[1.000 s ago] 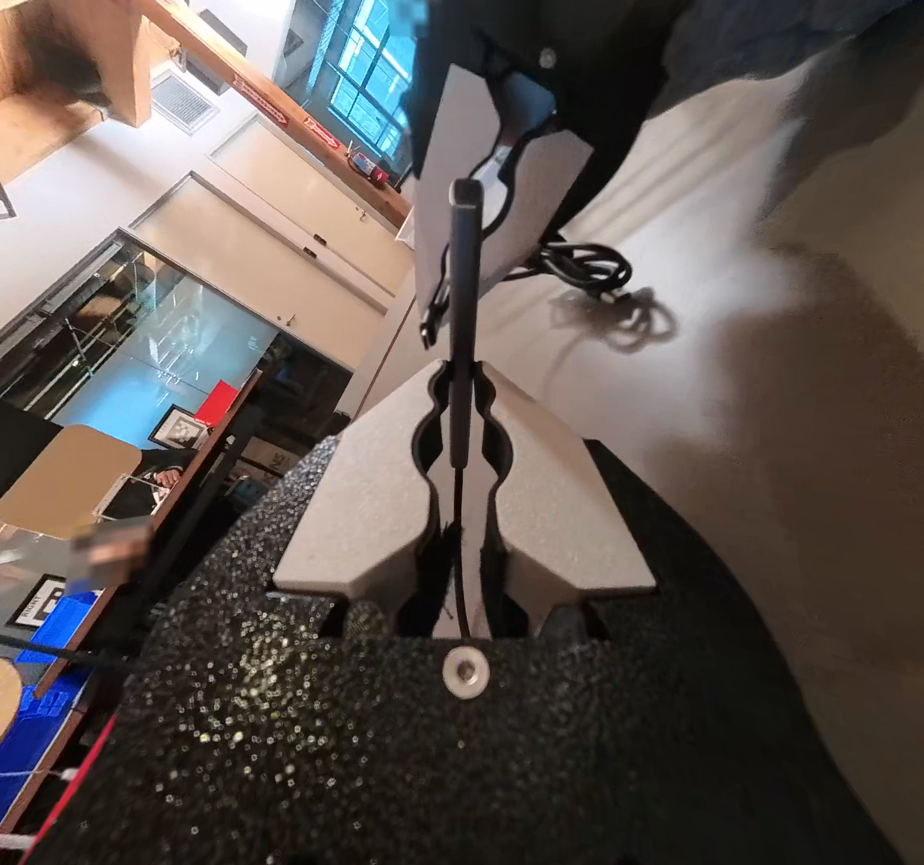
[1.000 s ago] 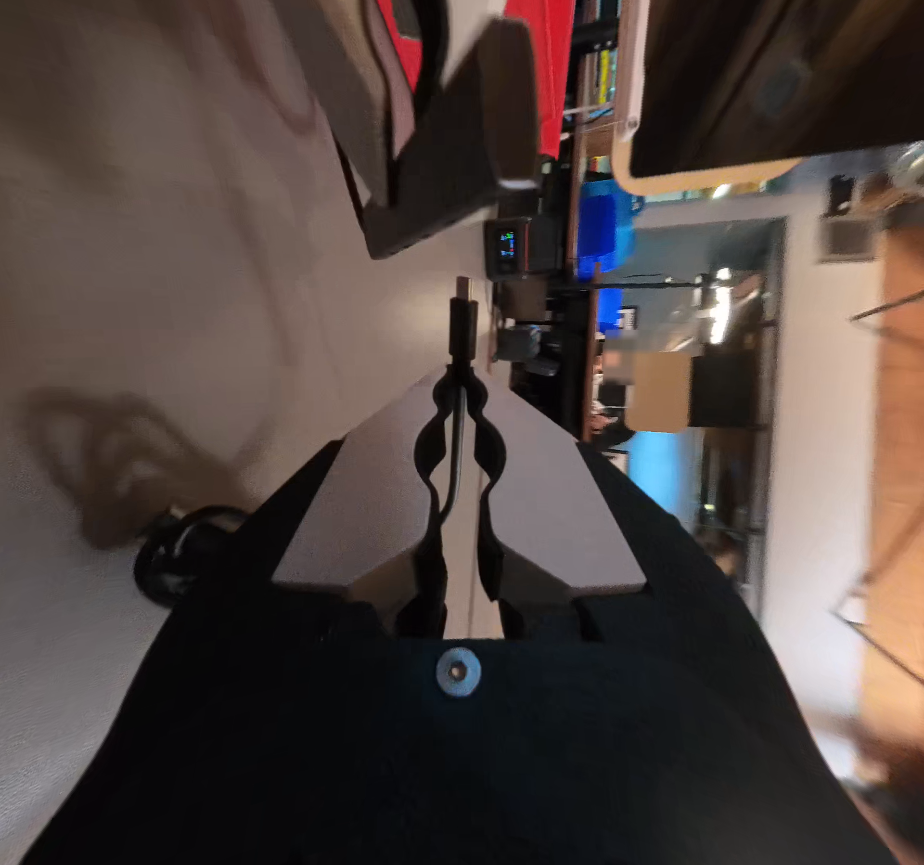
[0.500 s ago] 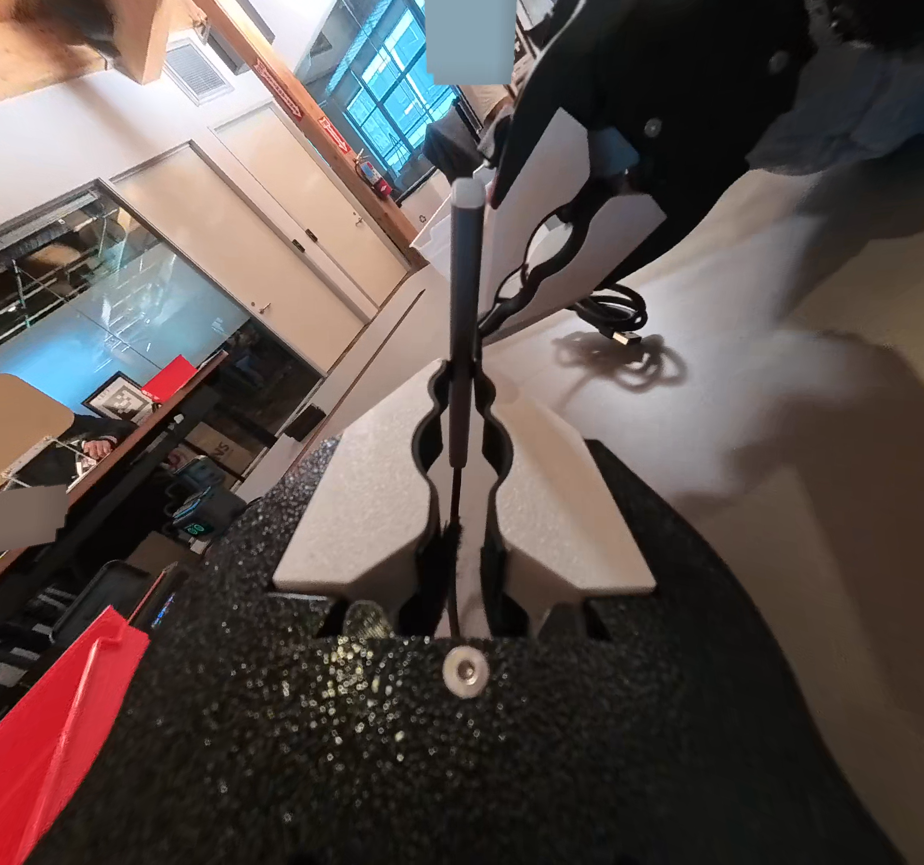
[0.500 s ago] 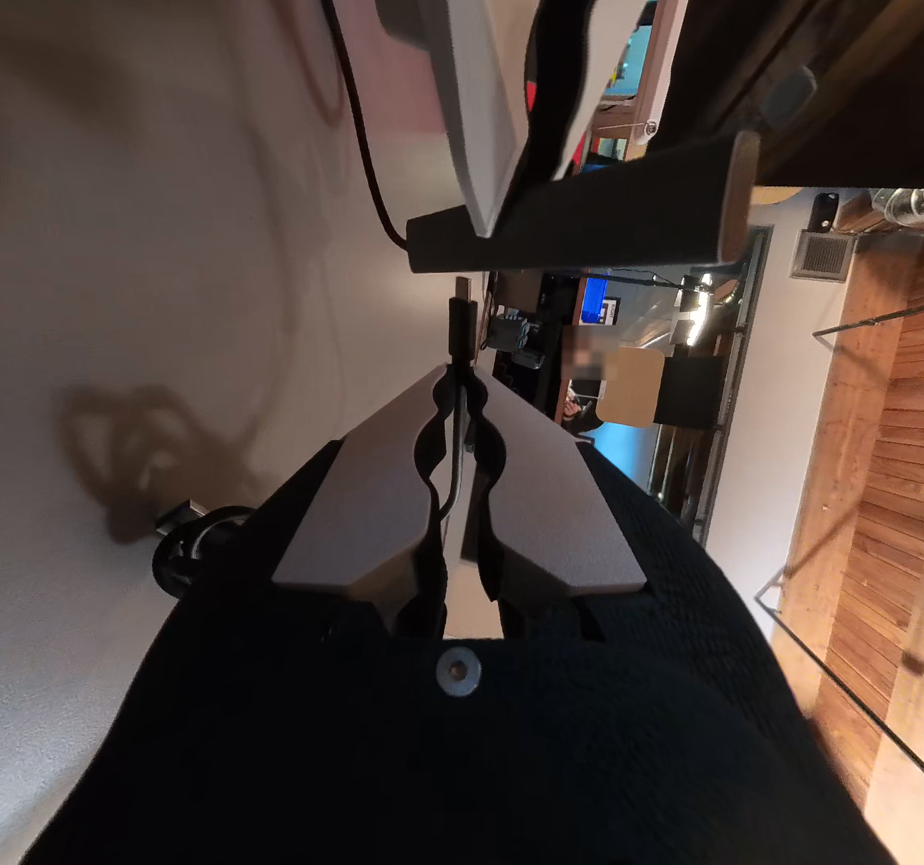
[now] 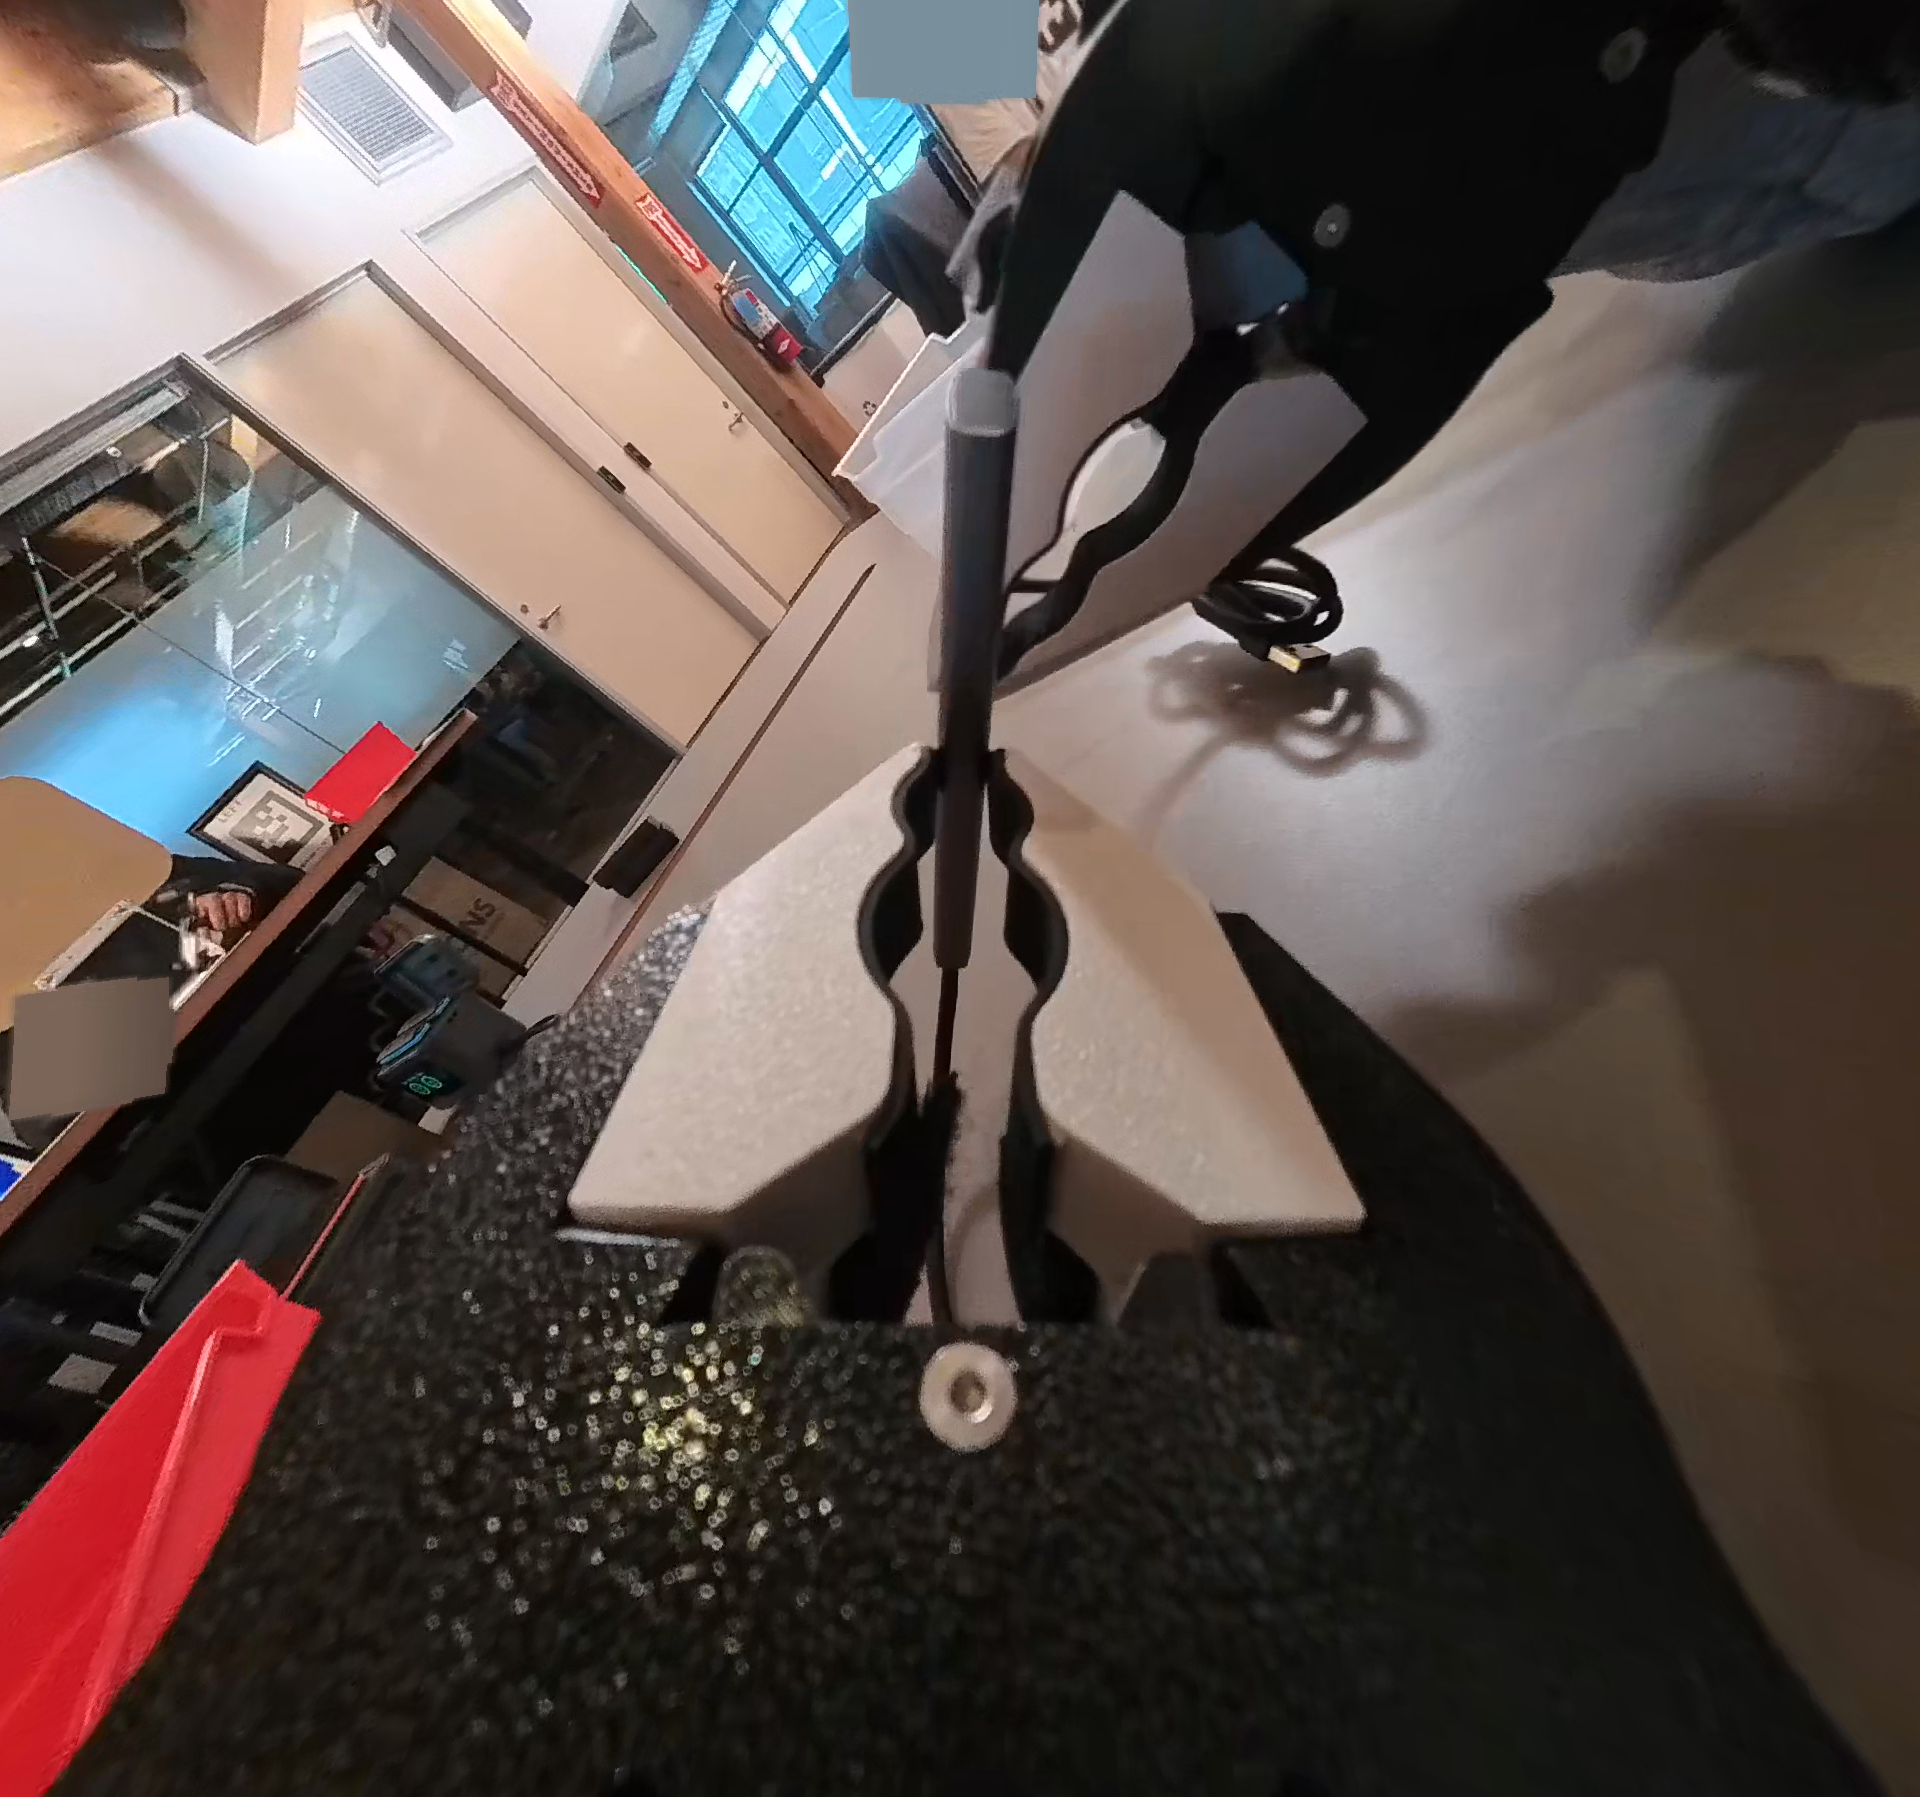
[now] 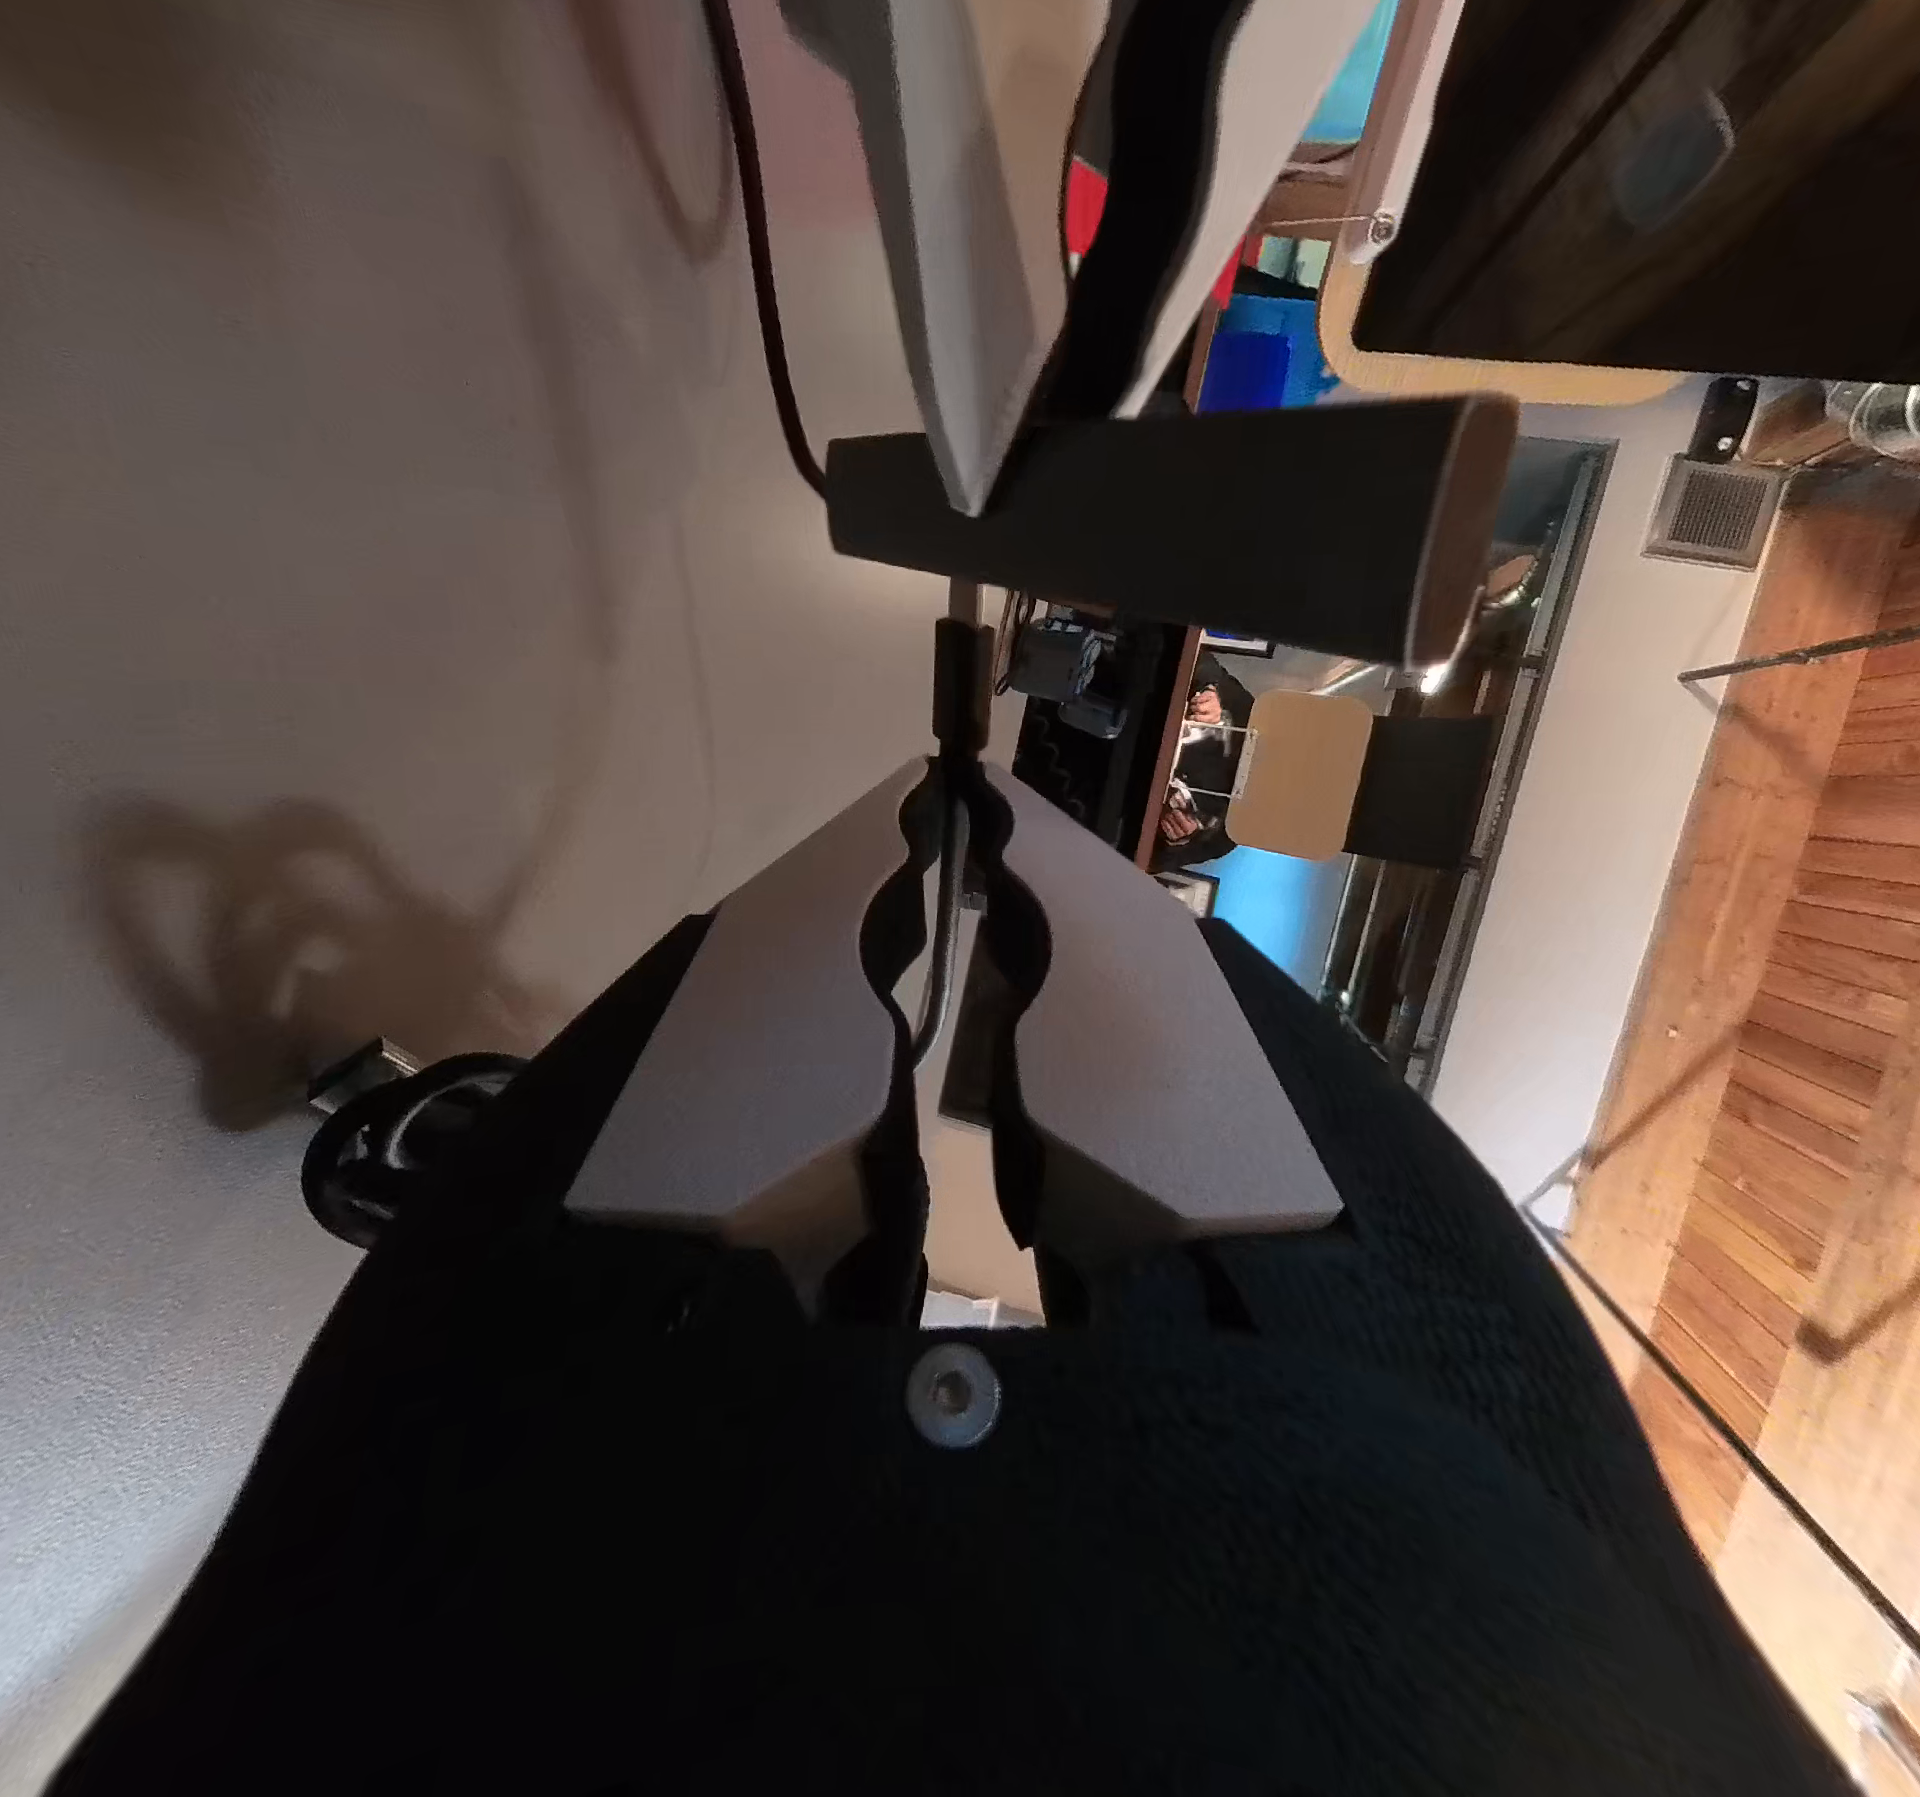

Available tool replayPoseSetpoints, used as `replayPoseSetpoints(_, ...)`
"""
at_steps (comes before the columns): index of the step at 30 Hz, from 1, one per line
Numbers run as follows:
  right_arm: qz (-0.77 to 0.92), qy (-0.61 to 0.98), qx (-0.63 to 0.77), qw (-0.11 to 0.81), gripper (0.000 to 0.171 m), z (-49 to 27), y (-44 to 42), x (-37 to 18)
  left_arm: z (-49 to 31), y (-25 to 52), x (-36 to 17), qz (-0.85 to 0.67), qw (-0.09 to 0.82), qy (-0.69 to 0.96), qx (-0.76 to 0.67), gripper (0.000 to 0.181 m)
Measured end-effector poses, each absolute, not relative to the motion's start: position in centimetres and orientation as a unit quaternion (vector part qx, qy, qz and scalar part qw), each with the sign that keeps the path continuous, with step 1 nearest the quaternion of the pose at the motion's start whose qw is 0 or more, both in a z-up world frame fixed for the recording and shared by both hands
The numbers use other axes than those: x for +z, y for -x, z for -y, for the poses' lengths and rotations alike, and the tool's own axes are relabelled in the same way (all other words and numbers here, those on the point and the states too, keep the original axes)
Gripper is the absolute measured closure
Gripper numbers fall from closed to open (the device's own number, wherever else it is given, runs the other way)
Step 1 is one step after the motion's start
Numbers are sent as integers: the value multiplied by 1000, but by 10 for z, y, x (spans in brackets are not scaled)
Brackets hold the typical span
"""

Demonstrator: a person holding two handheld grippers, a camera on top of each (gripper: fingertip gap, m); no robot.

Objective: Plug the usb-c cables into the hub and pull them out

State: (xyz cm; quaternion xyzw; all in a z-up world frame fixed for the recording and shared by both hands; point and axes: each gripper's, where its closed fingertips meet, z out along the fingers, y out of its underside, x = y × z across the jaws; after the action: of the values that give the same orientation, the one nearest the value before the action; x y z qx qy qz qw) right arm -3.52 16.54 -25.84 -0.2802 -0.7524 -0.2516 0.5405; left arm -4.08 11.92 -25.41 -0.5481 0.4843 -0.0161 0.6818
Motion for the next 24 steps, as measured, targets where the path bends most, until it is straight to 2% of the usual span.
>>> replayPoseSetpoints(24, 744, 263, -303, 534, 169, -171, 42, -253, -127, 44, -263, -469, 657, 590, -26, 174)
